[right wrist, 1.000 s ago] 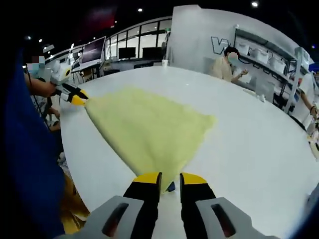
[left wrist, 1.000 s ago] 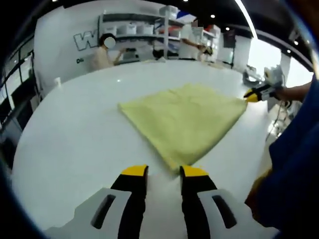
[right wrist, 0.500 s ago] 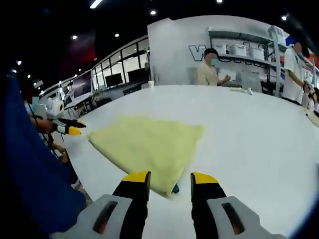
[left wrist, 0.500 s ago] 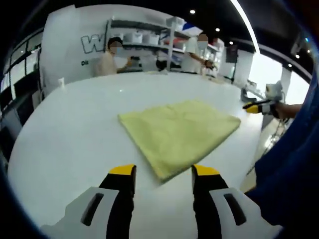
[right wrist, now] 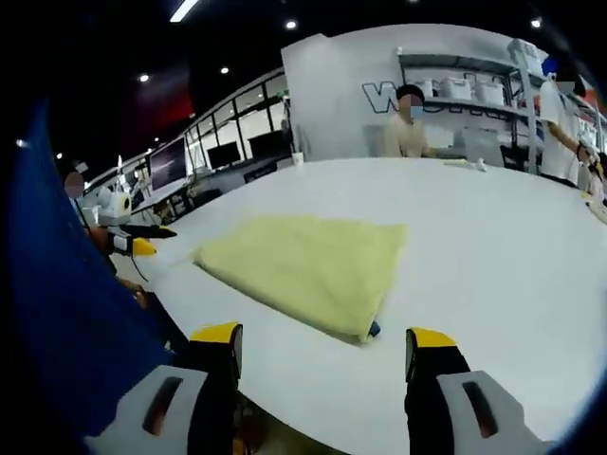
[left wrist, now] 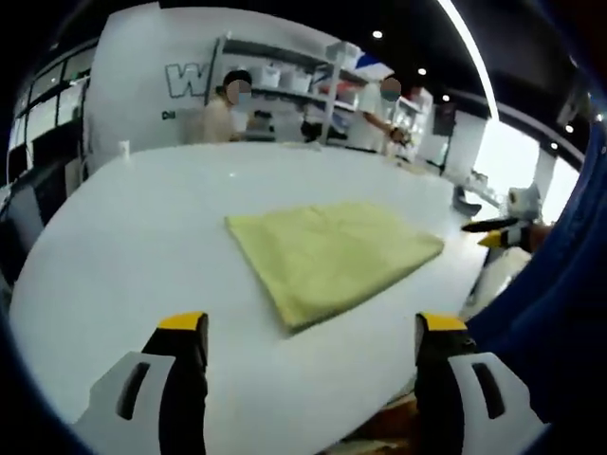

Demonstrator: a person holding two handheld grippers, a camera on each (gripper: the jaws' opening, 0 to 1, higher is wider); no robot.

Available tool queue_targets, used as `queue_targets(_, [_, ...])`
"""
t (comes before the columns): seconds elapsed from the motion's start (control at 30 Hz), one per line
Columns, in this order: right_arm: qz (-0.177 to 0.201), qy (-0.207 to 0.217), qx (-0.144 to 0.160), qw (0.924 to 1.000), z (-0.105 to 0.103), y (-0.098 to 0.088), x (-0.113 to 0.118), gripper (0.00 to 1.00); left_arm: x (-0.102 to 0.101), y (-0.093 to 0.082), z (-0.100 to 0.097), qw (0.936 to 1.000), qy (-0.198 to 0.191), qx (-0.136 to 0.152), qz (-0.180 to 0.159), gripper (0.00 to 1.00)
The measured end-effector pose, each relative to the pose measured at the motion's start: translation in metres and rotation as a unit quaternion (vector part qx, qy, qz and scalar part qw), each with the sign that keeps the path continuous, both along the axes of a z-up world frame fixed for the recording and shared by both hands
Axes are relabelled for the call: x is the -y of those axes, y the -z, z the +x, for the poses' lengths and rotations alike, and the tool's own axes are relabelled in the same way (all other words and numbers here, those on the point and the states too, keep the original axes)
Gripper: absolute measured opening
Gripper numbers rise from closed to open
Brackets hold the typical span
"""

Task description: Fold the garment on the visible template until the final outline fits inside the template.

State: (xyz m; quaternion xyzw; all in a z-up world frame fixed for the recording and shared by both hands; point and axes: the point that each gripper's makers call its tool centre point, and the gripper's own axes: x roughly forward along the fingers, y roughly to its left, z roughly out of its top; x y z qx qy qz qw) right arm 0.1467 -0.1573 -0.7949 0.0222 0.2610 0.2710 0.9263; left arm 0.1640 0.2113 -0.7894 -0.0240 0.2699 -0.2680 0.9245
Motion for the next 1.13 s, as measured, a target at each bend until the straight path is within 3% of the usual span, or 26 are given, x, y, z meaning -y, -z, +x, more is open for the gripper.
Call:
queue_targets(0.23, [0.032, 0.018, 0.02, 0.9991, -0.003, -0.02, -0.001, 1.0, 0.008, -0.006, -0.011, 0.9999, 0.0, -0.009, -0.015, 0.99])
queue_targets(0.5, [0.042, 0.027, 0.026, 0.9984, -0.008, -0.024, 0.011, 0.99, 0.009, -0.018, -0.016, 0.9998, -0.007, -0.002, -0.019, 0.99])
queue_targets(0.7, [0.045, 0.032, 0.031, 0.998, -0.008, -0.027, 0.008, 0.99, -0.011, -0.008, -0.012, 0.9998, -0.009, -0.003, -0.02, 0.99])
queue_targets(1.13, [0.056, 0.048, 0.037, 0.9966, -0.008, -0.03, 0.001, 0.99, -0.003, -0.007, -0.018, 0.9998, -0.007, -0.008, -0.018, 0.99])
